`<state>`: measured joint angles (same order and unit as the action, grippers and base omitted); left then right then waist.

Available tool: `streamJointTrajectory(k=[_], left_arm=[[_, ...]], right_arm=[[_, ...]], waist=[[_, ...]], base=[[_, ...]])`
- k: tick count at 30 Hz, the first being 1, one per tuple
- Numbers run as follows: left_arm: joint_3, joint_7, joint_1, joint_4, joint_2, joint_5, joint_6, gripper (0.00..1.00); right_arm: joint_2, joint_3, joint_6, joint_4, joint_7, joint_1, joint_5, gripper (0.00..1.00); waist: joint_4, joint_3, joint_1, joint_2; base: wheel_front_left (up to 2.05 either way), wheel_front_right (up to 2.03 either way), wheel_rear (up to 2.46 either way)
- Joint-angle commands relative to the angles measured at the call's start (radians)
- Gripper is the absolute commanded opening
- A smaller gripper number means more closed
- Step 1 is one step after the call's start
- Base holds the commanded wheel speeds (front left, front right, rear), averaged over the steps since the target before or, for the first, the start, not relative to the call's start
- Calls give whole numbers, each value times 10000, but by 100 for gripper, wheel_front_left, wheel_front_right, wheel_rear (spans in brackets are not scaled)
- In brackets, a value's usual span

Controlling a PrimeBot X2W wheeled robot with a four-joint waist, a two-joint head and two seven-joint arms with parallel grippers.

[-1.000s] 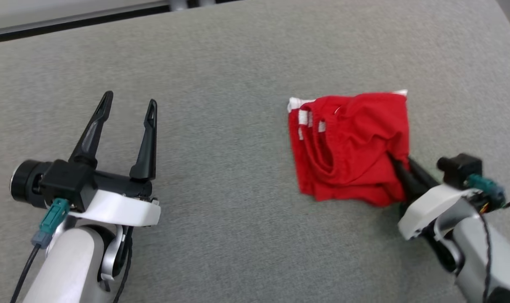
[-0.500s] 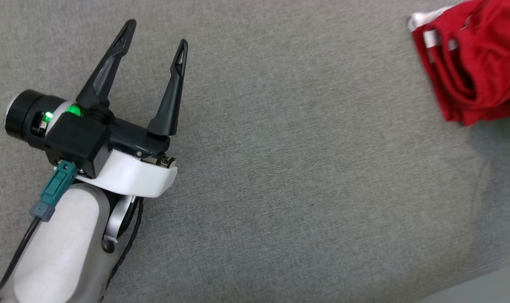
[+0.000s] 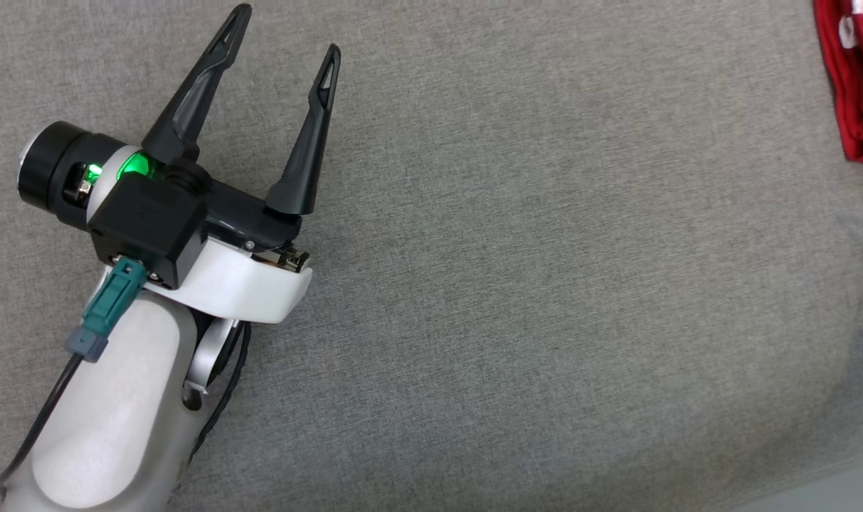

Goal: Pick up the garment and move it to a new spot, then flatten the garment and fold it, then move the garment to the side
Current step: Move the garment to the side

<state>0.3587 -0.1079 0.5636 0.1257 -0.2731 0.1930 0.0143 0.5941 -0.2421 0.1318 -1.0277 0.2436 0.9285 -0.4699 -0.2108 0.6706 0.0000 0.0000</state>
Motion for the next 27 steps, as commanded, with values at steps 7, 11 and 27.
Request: streamJointTrajectory(k=[7, 11, 27], left_arm=[[-198, -263, -659, -409, -39, 300, 255, 100], [-361, -356, -1183, -545, -46, 508, 461, 100], [-1215, -884, -3324, -903, 189, 1422, 1388, 100]], right_arm=[[-643, 1144, -21, 1173, 218, -1015, 290, 100], [-1386, 1996, -21, 2908, 207, -2314, 656, 100], [-3988, 1909, -20, 7861, 82, -6142, 2100, 100]], waist=[[-389, -986, 0, 0], [-493, -1554, 0, 0], [504, -3551, 0, 0]], base=[[0, 0, 0], [0, 0, 0], [0, 0, 0]])
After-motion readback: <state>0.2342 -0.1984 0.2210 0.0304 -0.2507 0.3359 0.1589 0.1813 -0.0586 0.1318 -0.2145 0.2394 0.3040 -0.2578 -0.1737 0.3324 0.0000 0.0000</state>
